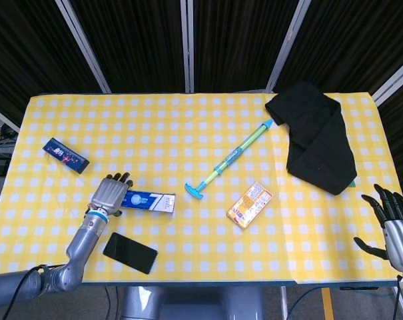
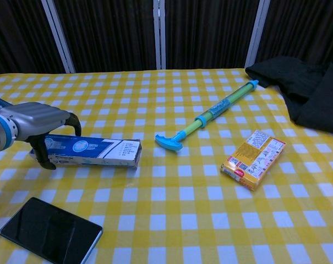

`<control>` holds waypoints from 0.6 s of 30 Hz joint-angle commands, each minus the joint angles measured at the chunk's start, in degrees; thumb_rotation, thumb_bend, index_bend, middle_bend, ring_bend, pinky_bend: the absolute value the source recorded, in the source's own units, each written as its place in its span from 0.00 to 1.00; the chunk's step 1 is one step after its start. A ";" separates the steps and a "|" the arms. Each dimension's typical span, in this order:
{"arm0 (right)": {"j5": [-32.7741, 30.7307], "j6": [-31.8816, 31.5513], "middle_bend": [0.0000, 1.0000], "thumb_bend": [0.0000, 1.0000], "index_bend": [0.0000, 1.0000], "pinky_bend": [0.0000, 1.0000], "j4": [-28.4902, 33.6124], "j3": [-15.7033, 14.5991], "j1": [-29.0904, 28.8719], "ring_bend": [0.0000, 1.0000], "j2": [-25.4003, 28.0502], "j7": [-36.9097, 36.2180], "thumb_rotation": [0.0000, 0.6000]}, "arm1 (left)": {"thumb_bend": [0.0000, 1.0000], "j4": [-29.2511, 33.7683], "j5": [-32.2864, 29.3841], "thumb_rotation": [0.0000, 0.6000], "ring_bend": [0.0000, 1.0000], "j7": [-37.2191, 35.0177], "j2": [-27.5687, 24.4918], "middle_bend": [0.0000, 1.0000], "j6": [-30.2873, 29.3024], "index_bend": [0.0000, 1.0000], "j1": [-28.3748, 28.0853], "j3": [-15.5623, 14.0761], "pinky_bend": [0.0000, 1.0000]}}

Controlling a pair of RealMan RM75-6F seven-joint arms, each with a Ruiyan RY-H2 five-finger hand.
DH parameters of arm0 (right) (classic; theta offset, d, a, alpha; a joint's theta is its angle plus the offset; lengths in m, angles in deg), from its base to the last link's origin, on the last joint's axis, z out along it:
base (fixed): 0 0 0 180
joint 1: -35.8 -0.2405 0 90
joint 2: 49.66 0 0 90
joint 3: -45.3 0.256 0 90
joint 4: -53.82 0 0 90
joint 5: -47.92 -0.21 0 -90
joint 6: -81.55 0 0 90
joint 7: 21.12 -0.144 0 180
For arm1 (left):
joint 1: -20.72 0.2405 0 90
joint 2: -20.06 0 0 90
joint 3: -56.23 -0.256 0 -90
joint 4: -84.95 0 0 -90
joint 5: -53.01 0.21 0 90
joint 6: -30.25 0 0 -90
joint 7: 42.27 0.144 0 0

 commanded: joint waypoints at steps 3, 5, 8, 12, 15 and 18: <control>-0.11 -0.22 0.00 0.03 0.21 0.00 -0.12 0.16 0.08 0.00 0.05 -0.48 1.00 | 0.21 -0.90 -0.94 1.00 0.34 -0.07 1.53 0.34 -1.07 0.52 -0.97 0.05 0.36; 0.00 -0.37 0.00 0.03 0.21 0.00 -0.18 0.16 0.12 0.00 0.04 -0.55 1.00 | 0.23 -1.21 0.03 1.00 0.37 -0.64 2.03 0.37 -2.17 0.56 -0.88 -0.06 0.38; 0.16 -0.47 0.00 0.03 0.22 0.00 -0.16 0.13 0.15 0.00 0.00 -0.59 1.00 | 0.23 -1.49 1.56 1.00 0.37 -2.12 2.28 0.37 -3.42 0.56 -0.42 -0.44 0.38; 0.51 -0.75 0.00 0.03 0.22 0.00 -0.06 0.05 0.22 0.00 -0.10 -0.43 1.00 | 0.29 -0.56 3.48 1.00 0.37 -3.87 0.85 0.37 -4.68 0.56 -0.05 -0.41 0.38; 0.42 -0.65 0.00 0.03 0.22 0.00 0.07 0.04 0.23 0.00 -0.17 -0.34 1.00 | 0.29 1.53 4.90 1.00 0.37 -5.34 -1.40 0.37 -5.18 0.57 -0.02 -0.04 0.38; 0.36 -0.60 0.00 0.03 0.22 0.00 0.13 0.06 0.21 0.00 -0.17 -0.29 1.00 | 0.29 4.15 5.77 1.00 0.37 -6.16 -3.96 0.37 -5.95 0.57 -0.25 0.92 0.38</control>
